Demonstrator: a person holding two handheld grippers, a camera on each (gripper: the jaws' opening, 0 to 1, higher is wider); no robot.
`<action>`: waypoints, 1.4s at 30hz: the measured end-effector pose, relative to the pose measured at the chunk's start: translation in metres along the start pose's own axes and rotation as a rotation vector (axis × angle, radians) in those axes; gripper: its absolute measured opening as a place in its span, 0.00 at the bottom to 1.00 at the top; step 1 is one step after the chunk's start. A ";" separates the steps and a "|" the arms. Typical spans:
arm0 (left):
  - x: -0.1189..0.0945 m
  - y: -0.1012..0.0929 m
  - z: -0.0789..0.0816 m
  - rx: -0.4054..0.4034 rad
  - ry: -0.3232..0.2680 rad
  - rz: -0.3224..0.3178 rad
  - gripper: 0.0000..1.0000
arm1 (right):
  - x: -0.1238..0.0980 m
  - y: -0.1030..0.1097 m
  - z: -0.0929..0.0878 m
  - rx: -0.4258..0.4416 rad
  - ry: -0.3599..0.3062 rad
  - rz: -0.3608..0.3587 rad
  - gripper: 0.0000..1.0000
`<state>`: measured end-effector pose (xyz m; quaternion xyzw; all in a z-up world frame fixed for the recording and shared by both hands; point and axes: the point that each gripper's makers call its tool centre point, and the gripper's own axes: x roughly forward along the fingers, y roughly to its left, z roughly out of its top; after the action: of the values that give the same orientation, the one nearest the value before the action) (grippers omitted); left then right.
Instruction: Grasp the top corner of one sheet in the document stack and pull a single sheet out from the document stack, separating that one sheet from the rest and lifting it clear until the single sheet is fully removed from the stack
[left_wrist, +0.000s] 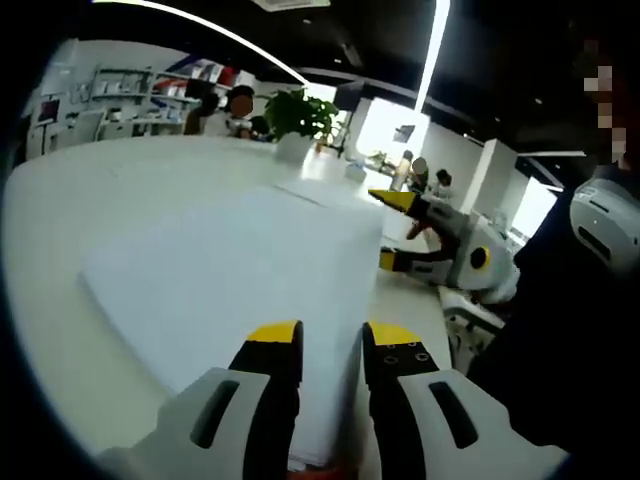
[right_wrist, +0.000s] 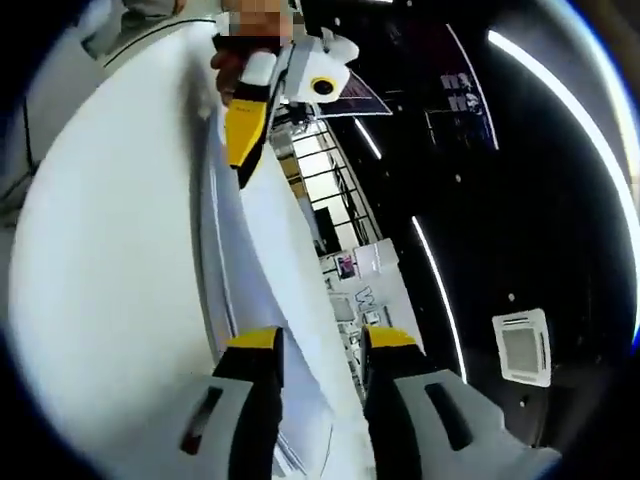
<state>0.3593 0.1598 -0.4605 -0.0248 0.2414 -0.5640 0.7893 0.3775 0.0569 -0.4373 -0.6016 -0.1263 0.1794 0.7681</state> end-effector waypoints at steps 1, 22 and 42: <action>0.000 0.000 0.000 0.002 0.000 0.000 0.25 | 0.002 0.004 0.001 -0.009 0.006 0.001 0.20; -0.009 -0.013 0.016 0.091 -0.136 0.032 0.39 | 0.003 0.014 0.001 0.004 -0.007 0.059 0.02; -0.088 -0.013 0.110 0.112 -0.818 0.489 0.98 | 0.003 0.013 0.000 0.064 -0.012 0.066 0.02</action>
<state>0.3712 0.2088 -0.3287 -0.1448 -0.1208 -0.3180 0.9291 0.3787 0.0614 -0.4503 -0.5796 -0.1053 0.2124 0.7797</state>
